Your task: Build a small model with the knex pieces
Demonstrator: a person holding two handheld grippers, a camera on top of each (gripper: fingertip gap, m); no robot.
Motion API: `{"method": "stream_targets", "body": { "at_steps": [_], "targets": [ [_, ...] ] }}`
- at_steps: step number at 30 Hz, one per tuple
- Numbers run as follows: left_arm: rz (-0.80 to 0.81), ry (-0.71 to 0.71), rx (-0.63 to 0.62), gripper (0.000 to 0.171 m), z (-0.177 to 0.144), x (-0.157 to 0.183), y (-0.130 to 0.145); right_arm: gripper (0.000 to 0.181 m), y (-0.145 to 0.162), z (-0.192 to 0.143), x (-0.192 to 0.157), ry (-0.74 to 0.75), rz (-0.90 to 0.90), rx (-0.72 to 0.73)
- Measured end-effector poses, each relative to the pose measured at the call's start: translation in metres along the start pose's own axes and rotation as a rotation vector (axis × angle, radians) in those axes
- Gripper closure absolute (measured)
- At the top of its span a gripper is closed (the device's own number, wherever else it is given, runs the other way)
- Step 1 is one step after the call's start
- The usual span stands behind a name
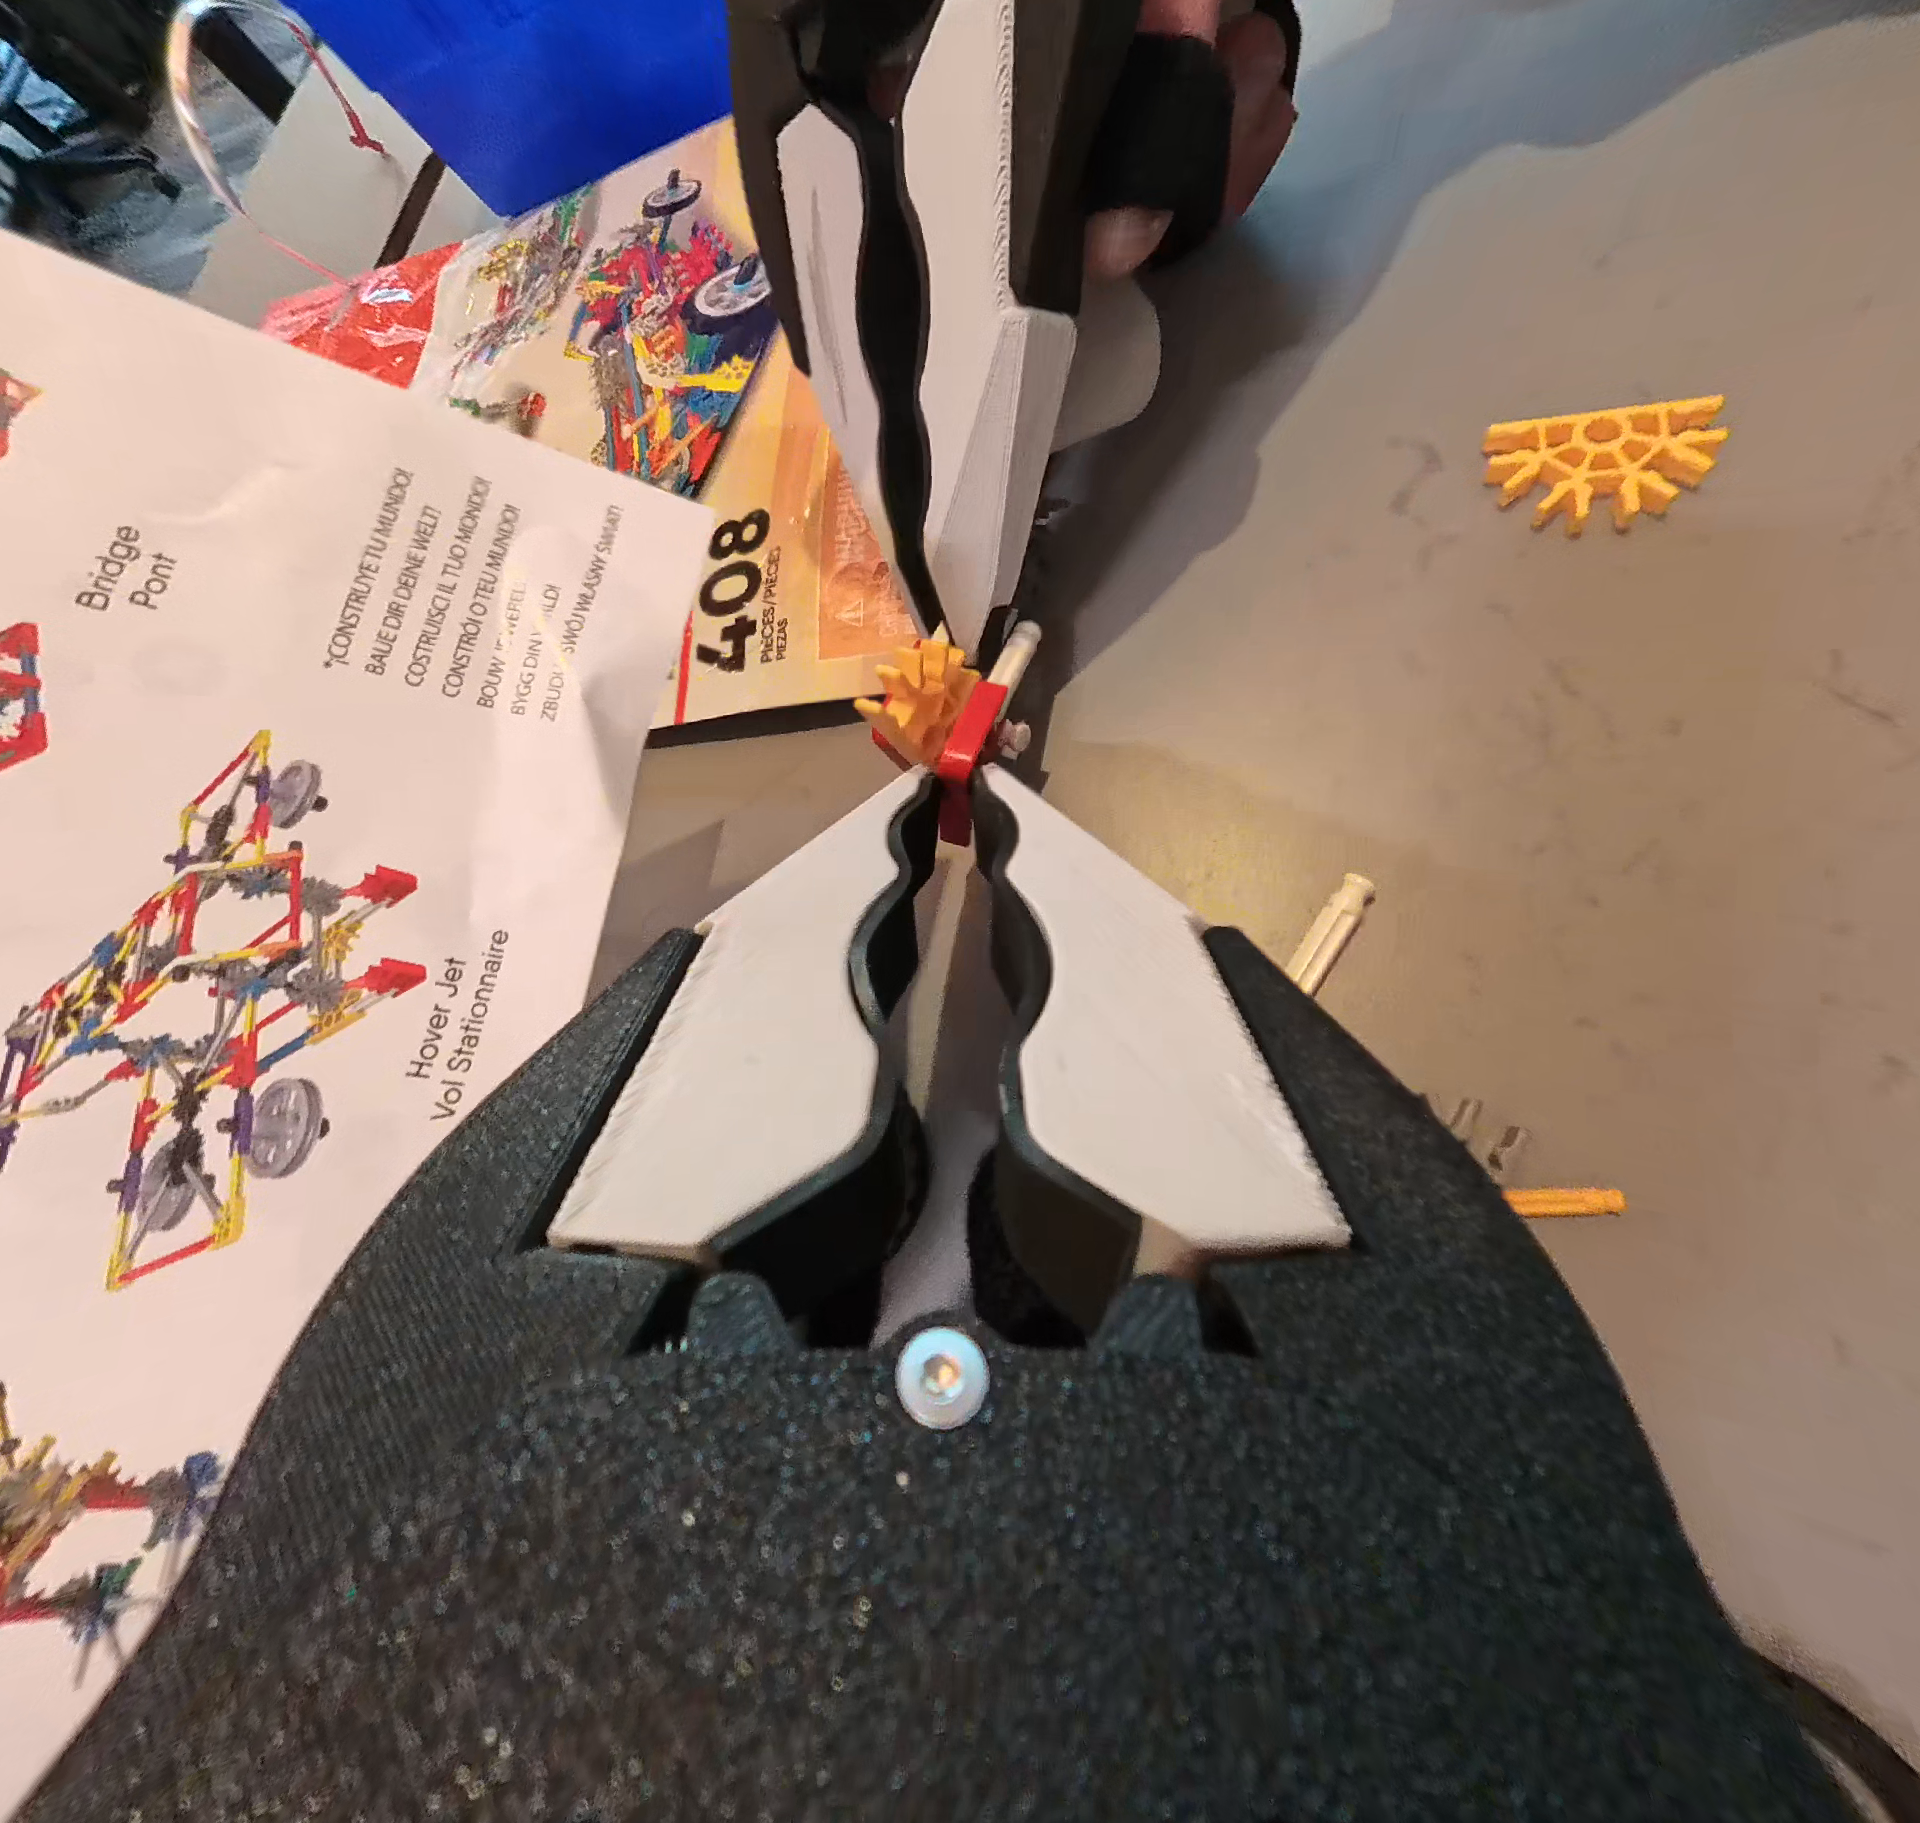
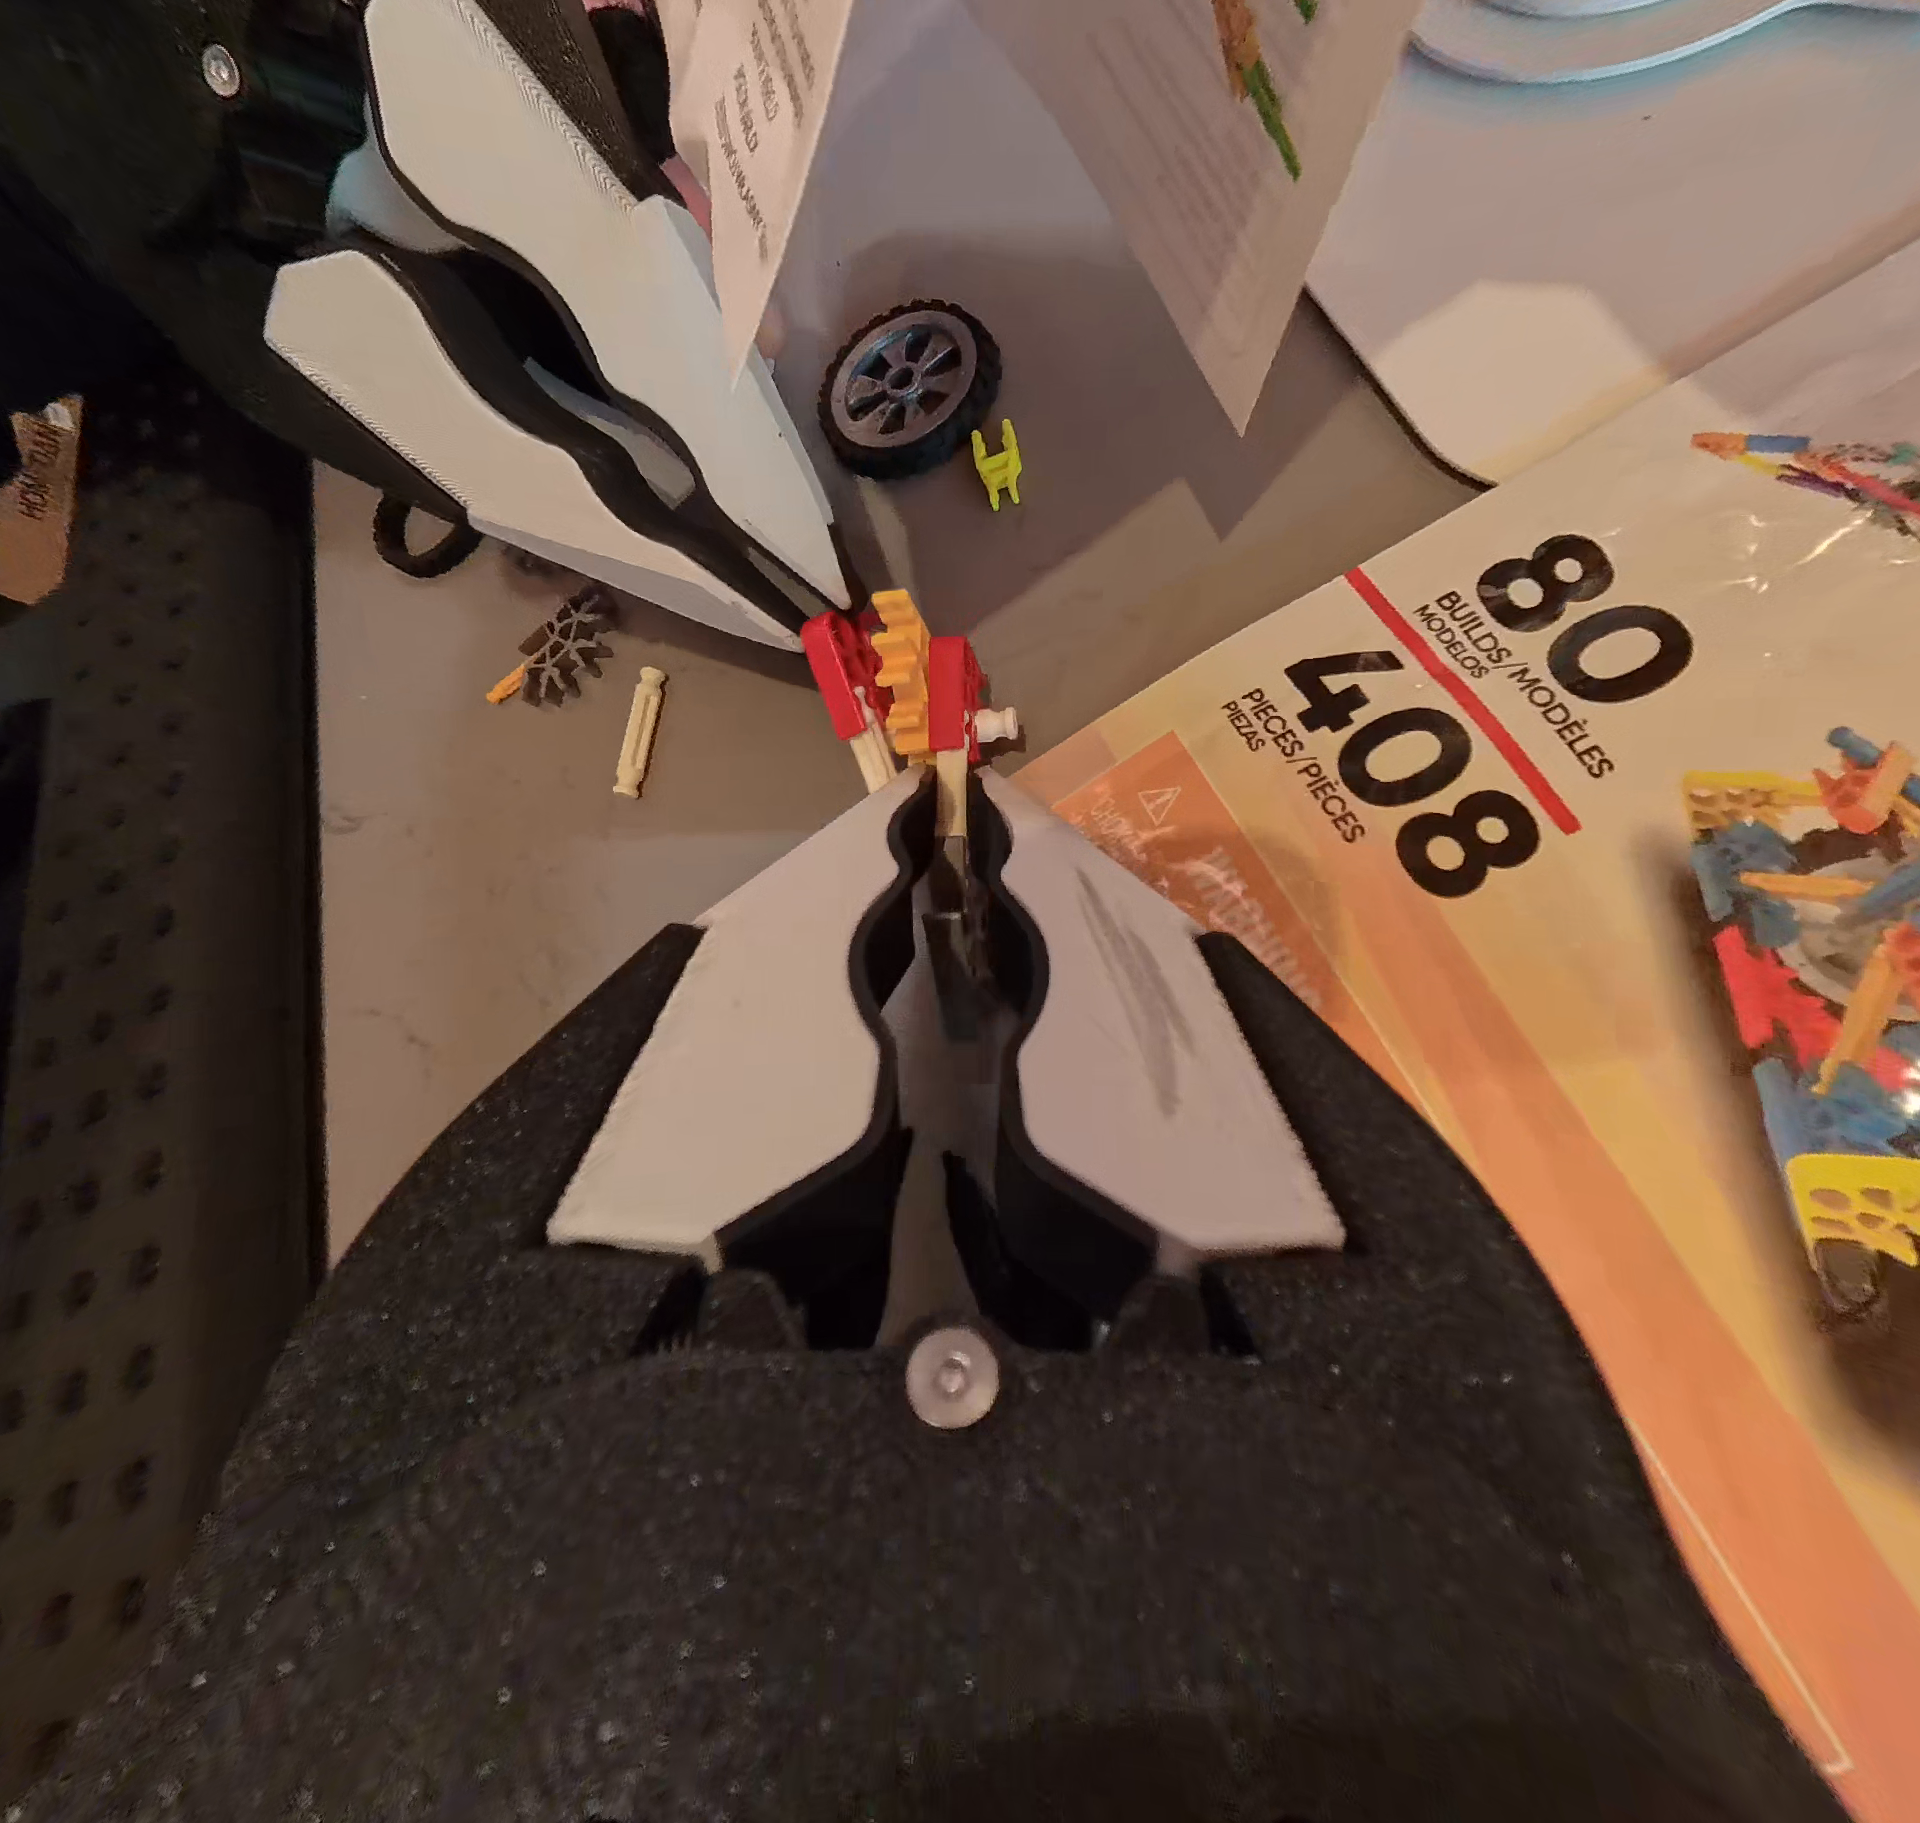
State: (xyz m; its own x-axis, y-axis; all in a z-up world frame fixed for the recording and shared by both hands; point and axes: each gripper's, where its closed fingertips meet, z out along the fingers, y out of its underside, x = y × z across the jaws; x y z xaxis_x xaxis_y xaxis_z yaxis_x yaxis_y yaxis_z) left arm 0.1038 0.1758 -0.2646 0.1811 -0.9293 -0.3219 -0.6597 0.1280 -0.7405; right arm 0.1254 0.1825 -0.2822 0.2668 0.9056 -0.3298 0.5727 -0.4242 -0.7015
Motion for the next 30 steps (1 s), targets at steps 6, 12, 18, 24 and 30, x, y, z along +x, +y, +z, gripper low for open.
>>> {"method": "stream_targets", "body": {
  "at_steps": [6, 12, 18, 24, 30],
  "targets": [
    [-0.086, 0.042, 0.063, 0.167, -0.002, -0.001, -0.006, 0.177, -0.001, -0.002, 0.002, -0.021, 0.022, 0.014],
    [-0.1, 0.058, 0.063, 0.166, 0.002, 0.001, -0.004, 0.177, 0.004, 0.001, 0.004, -0.002, 0.015, -0.016],
    [-0.108, 0.057, 0.08, 0.167, 0.002, 0.0, -0.006, 0.177, 0.003, 0.001, 0.003, -0.015, 0.029, -0.008],
    [-0.055, 0.038, 0.052, 0.166, 0.009, 0.003, -0.003, 0.177, 0.005, 0.003, 0.004, -0.028, 0.035, -0.017],
    [-0.058, 0.038, 0.039, 0.166, 0.011, 0.004, -0.002, 0.177, 0.004, 0.003, 0.003, -0.029, 0.037, -0.017]
  ]
}}
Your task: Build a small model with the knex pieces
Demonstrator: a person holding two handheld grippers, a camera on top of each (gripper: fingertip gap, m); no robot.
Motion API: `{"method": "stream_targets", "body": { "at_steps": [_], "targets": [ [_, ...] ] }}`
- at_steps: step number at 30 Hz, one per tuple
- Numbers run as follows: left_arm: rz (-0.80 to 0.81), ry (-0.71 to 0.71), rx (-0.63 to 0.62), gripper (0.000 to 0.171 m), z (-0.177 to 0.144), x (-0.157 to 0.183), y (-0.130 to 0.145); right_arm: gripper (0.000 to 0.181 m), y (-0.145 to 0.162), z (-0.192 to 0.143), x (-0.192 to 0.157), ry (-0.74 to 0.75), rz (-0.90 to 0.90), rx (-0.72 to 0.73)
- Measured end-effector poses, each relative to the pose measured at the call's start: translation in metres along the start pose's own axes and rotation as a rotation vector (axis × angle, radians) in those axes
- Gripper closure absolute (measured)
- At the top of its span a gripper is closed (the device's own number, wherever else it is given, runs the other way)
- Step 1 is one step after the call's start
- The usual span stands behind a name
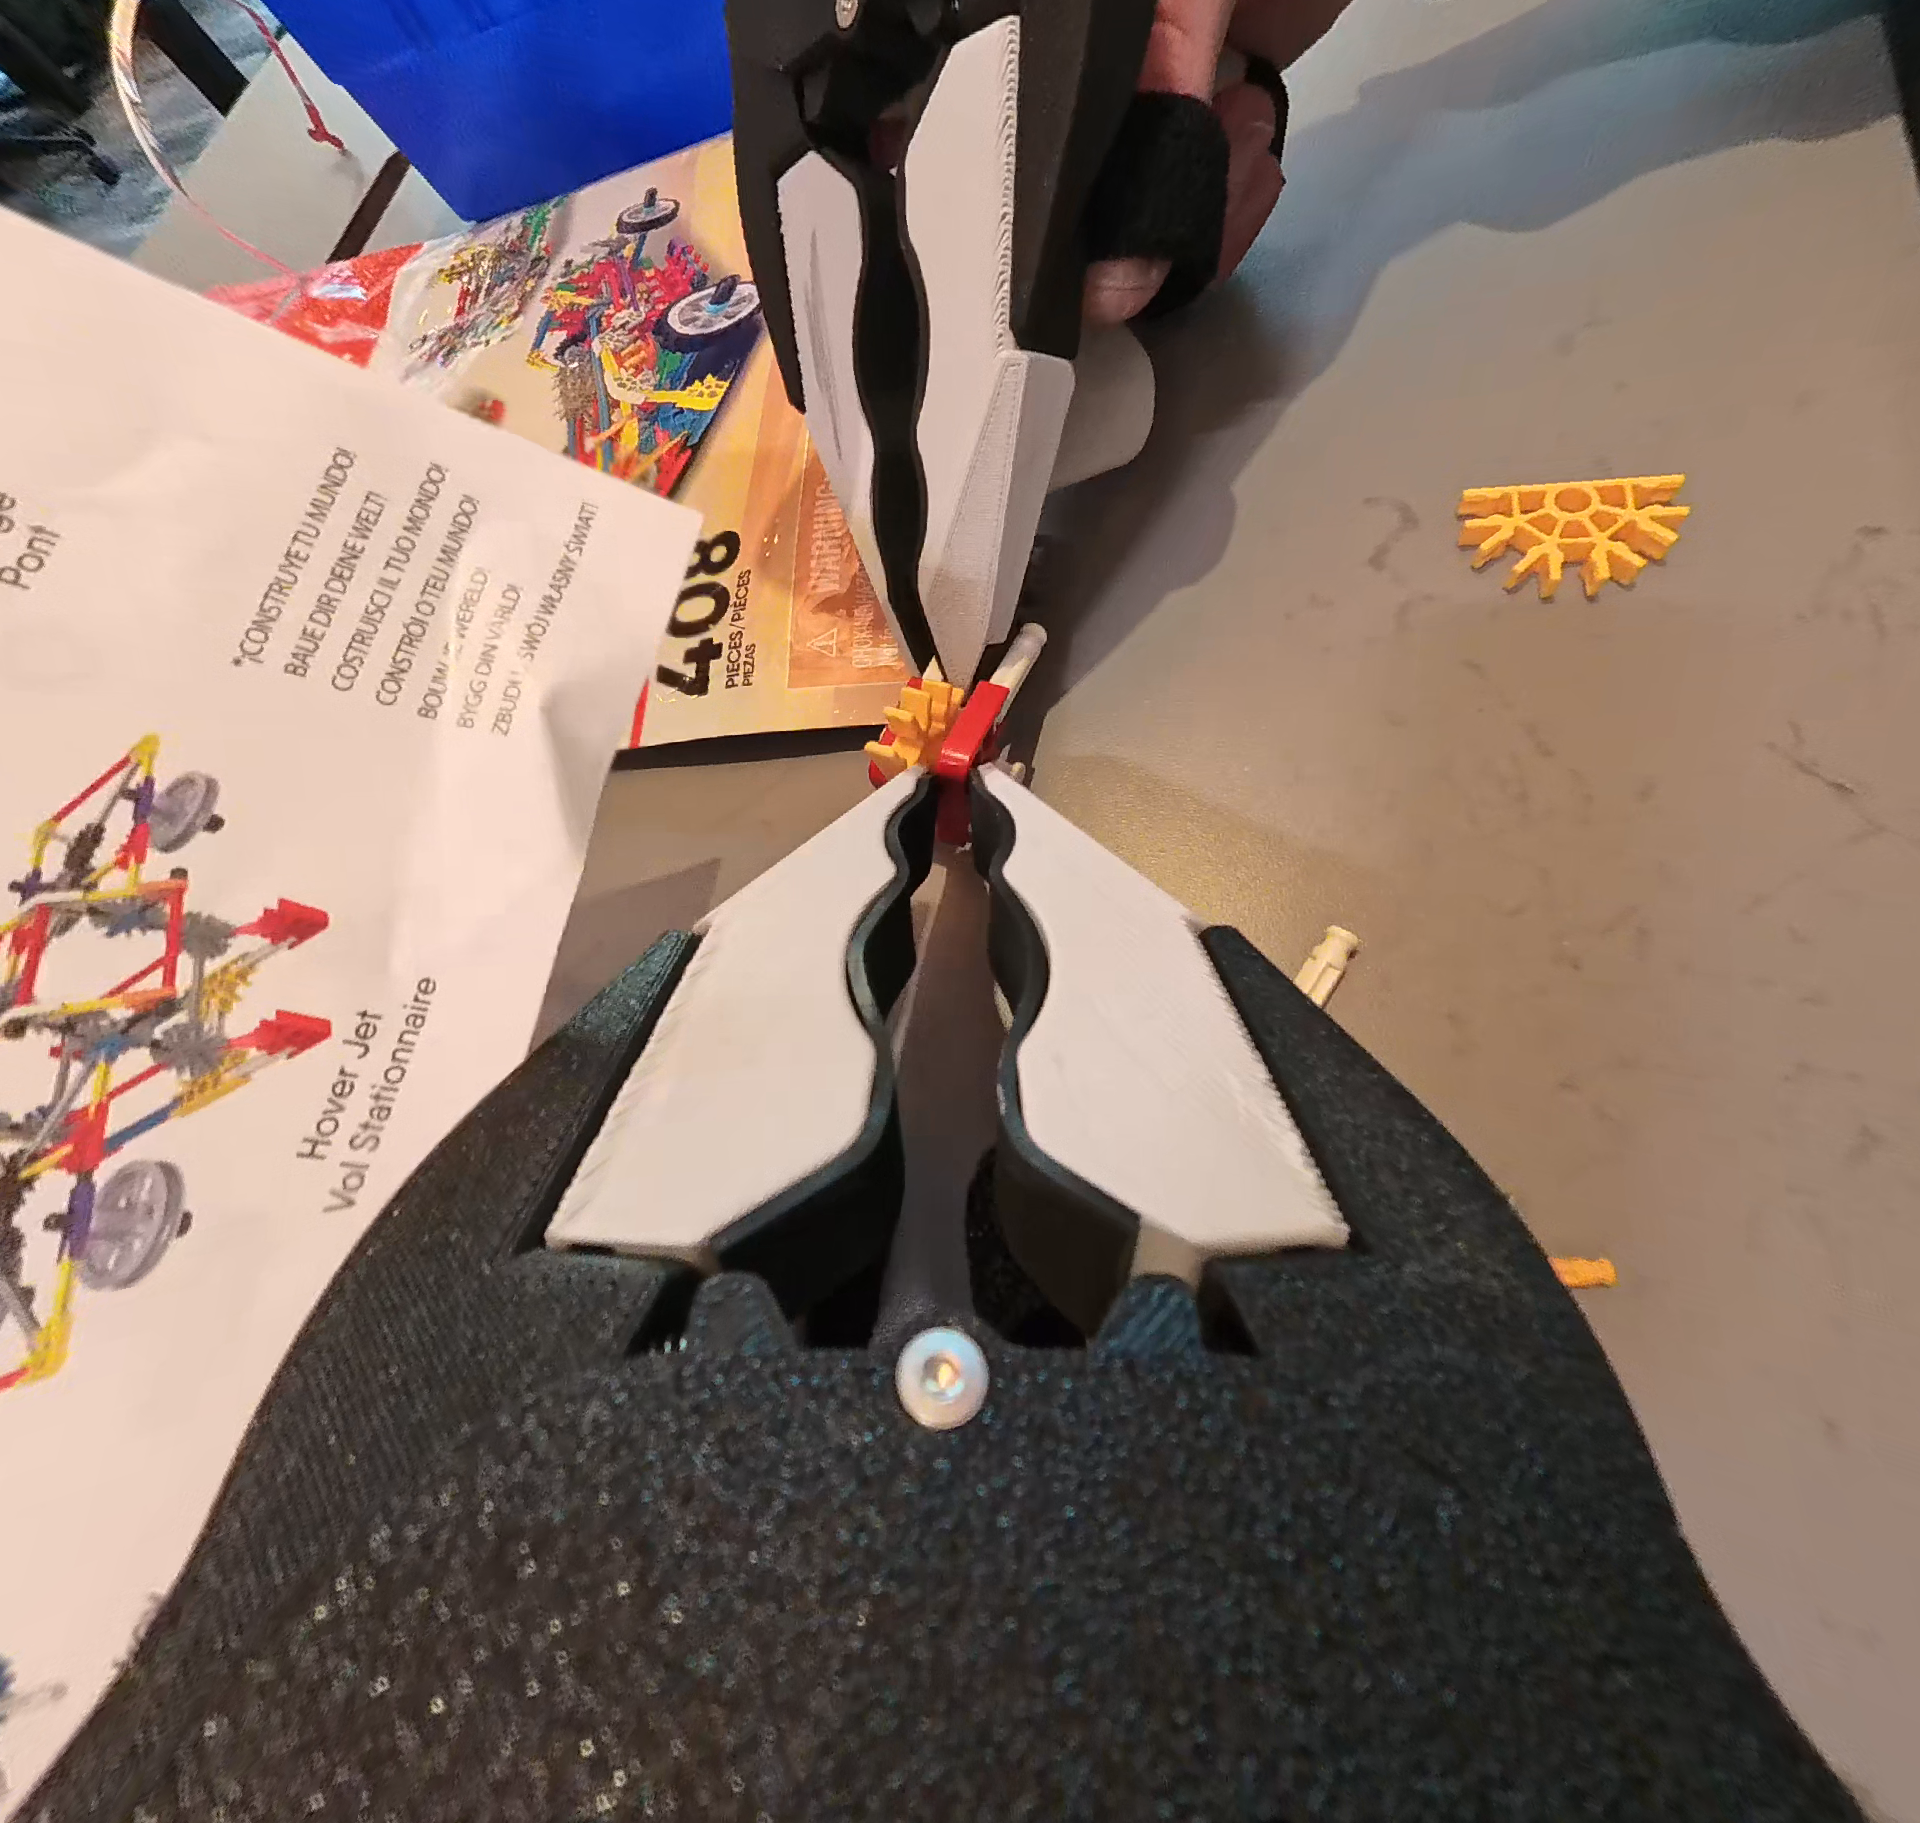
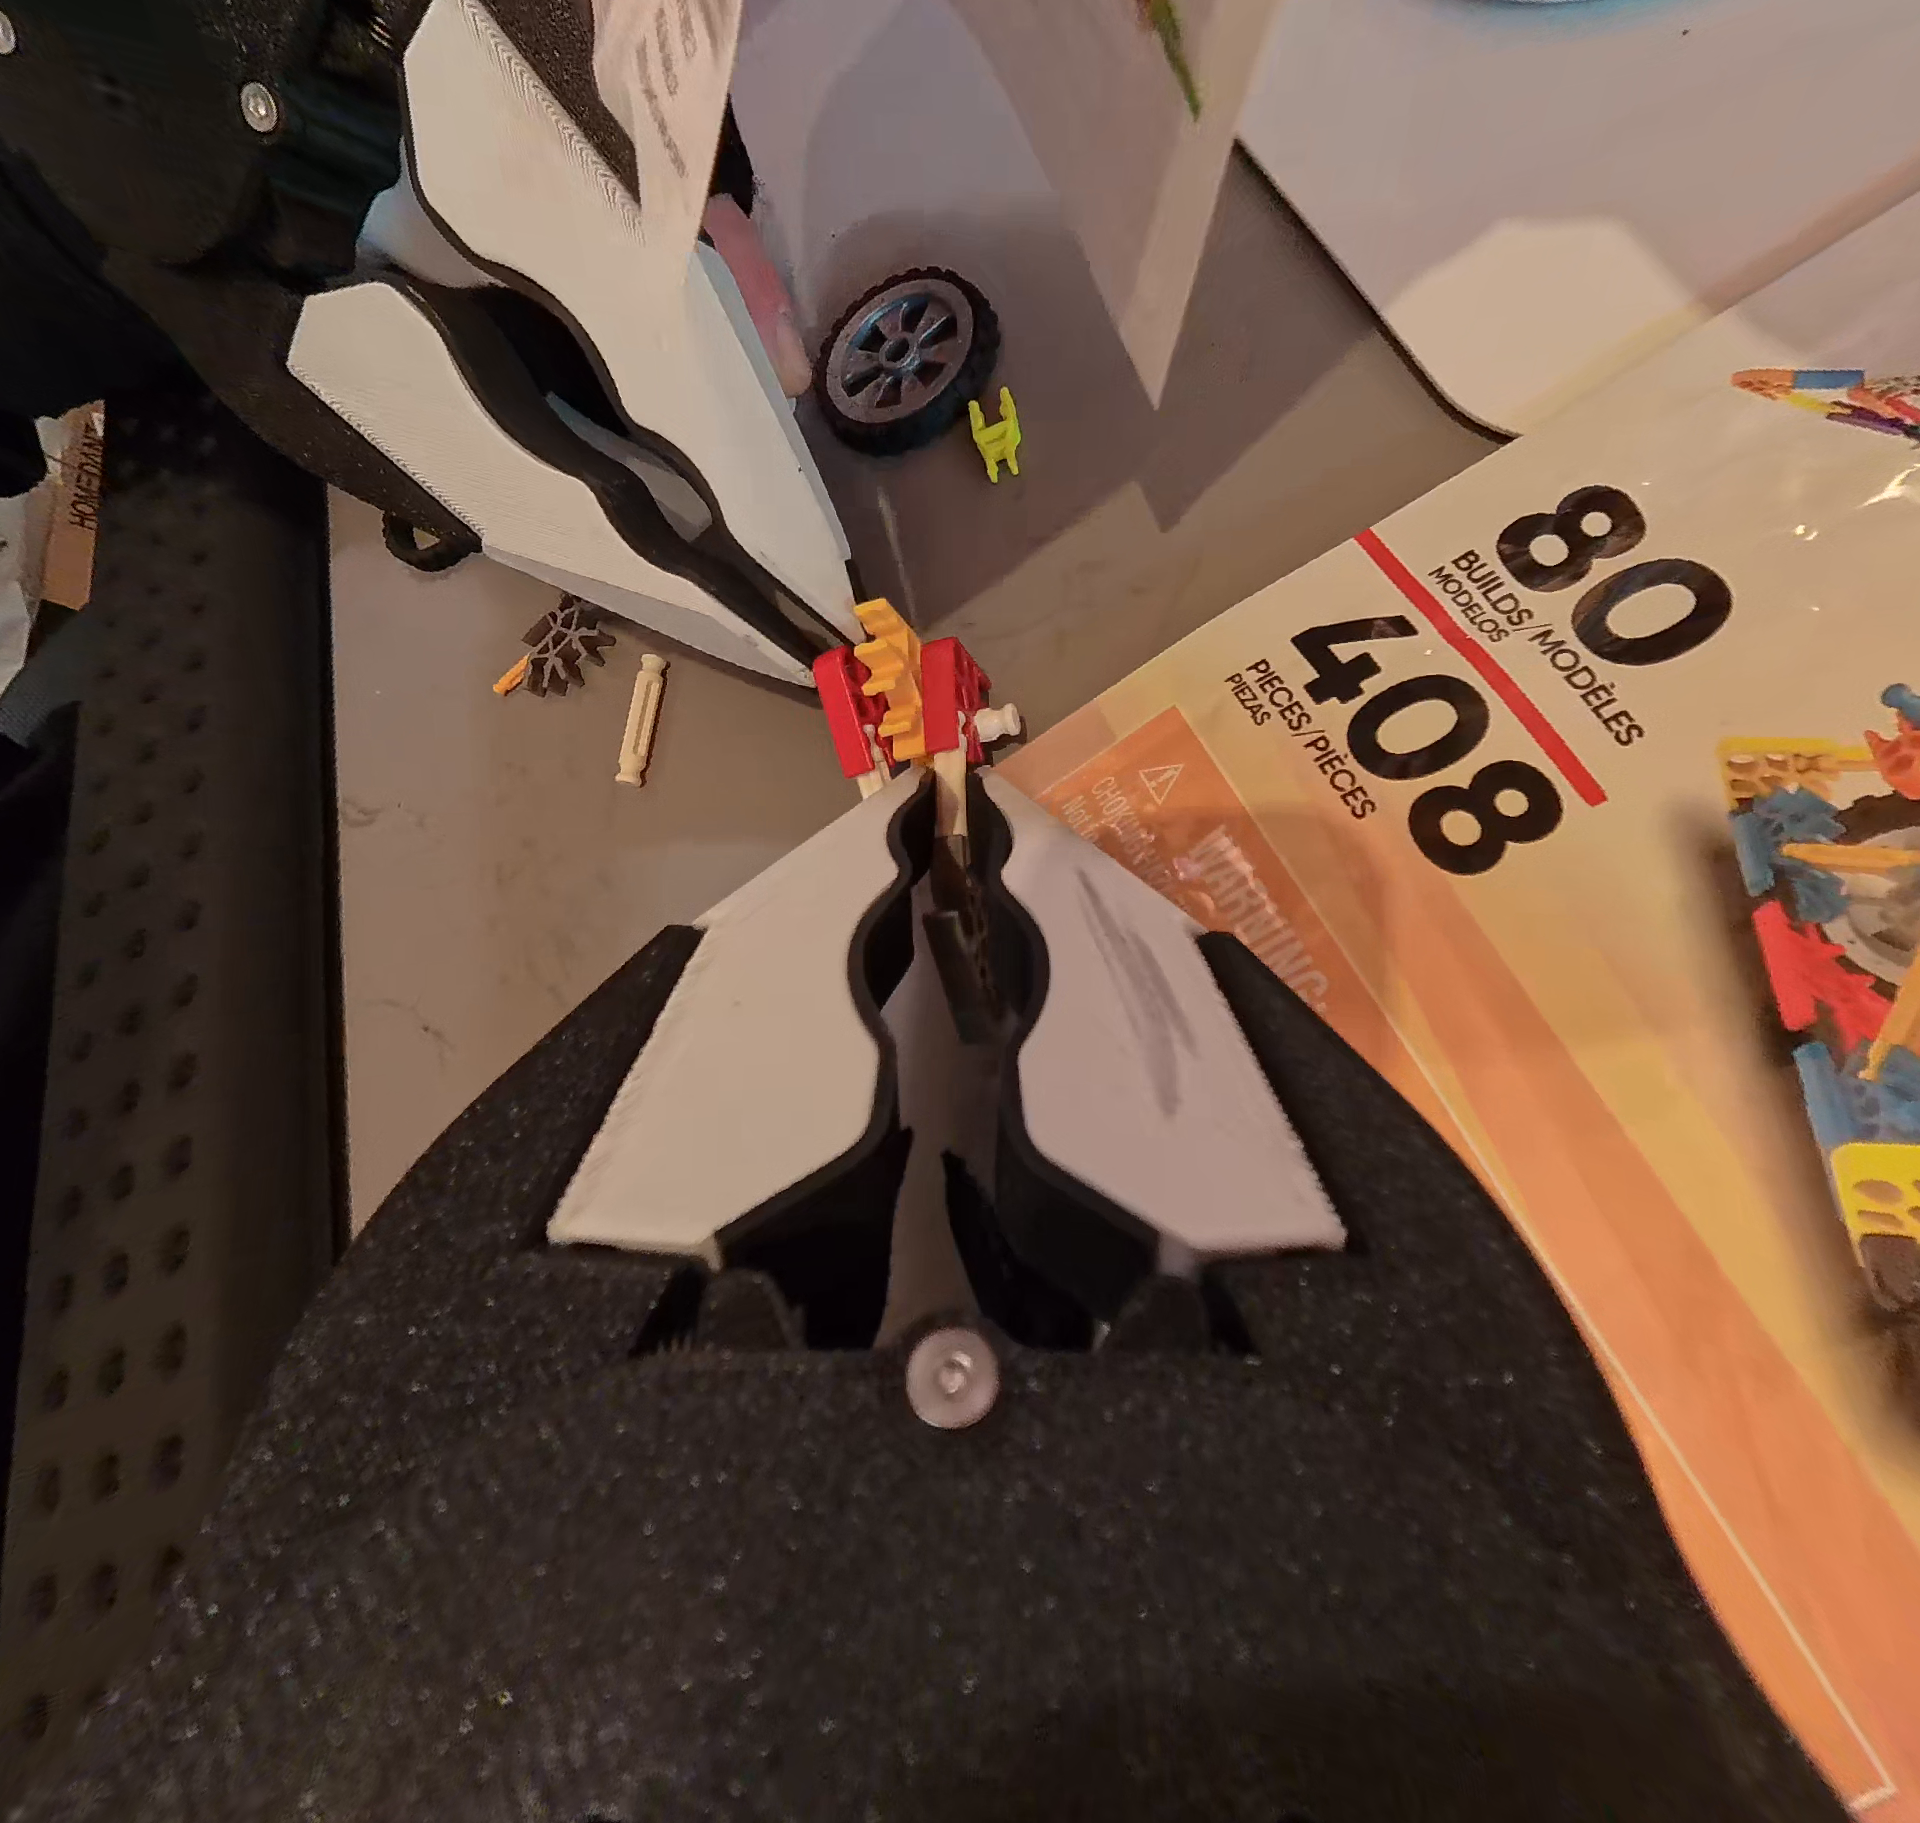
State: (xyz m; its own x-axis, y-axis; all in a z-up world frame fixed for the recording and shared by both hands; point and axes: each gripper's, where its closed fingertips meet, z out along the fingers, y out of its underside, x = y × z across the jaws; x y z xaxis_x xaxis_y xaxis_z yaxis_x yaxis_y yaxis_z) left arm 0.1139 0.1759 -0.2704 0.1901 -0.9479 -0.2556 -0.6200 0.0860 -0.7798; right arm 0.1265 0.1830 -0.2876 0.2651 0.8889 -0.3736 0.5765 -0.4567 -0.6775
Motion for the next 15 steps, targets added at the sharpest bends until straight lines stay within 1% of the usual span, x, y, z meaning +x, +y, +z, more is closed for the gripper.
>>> {"method": "stream_targets", "body": {
  "at_steps": [9, 15],
  "targets": [
    [0.046, -0.026, -0.03, 0.166, 0.0034, -0.0013, 0.0019, 0.177, 0.0008, -0.0014, 0.0036, -0.003, -0.01, 0.002],
    [0.037, -0.028, -0.03, 0.166, 0.0041, -0.0037, 0.0021, 0.177, -0.0007, 0.0006, 0.0037, -0.012, 0.008, 0.009]
  ]
}}
